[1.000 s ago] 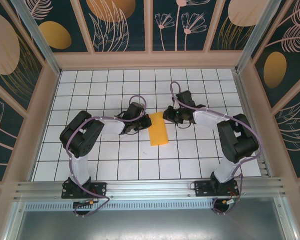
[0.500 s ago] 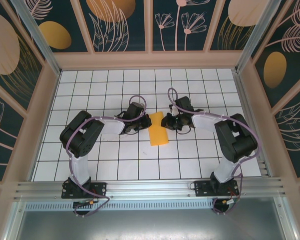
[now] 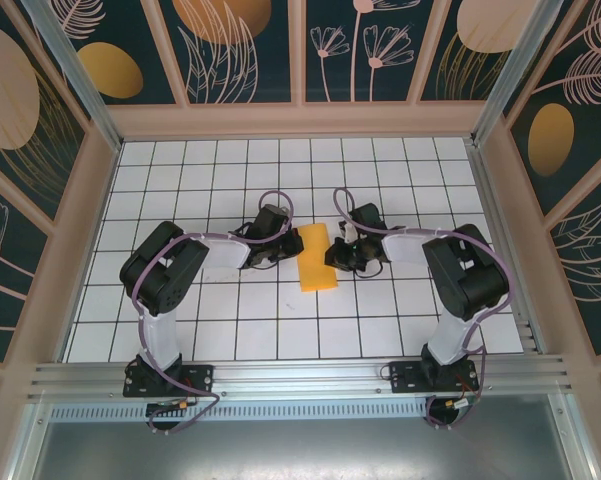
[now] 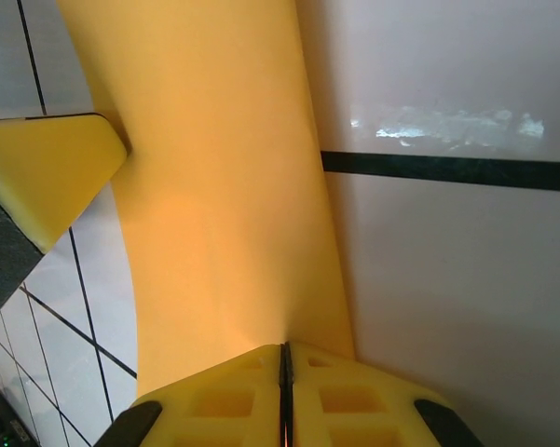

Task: Fold a paper plane with a square sheet of paper (pick it up from the middle)
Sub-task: Fold the square sheet of paper in half at the center of the table, then hold the square sheet of paper at the center of the table.

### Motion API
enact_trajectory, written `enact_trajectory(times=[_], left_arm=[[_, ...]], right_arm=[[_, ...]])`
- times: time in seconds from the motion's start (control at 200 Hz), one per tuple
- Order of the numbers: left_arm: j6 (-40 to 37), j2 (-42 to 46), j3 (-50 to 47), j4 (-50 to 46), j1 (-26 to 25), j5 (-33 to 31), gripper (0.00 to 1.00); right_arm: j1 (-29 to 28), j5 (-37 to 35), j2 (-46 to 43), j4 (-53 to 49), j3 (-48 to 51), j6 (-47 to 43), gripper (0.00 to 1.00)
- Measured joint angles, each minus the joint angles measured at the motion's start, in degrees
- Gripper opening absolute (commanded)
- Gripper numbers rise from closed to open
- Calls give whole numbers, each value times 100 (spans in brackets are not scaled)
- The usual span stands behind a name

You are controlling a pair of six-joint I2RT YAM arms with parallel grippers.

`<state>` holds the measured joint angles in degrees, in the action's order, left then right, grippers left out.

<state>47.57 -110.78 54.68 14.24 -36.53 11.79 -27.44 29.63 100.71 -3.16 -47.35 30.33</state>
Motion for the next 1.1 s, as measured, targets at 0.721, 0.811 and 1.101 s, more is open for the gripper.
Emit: enact_trajectory(times=[0.721, 0.811, 1.101], left_arm=[[-103, 0, 258, -424, 11, -13, 11], [-131, 33, 341, -466, 26, 68, 14], [-37, 197, 656, -201, -42, 605, 19]], right_arm=[[-164, -103, -649, -24, 728, -37, 10], [-164, -103, -649, -17, 730, -39, 10], [-164, -98, -649, 4, 739, -39, 10]])
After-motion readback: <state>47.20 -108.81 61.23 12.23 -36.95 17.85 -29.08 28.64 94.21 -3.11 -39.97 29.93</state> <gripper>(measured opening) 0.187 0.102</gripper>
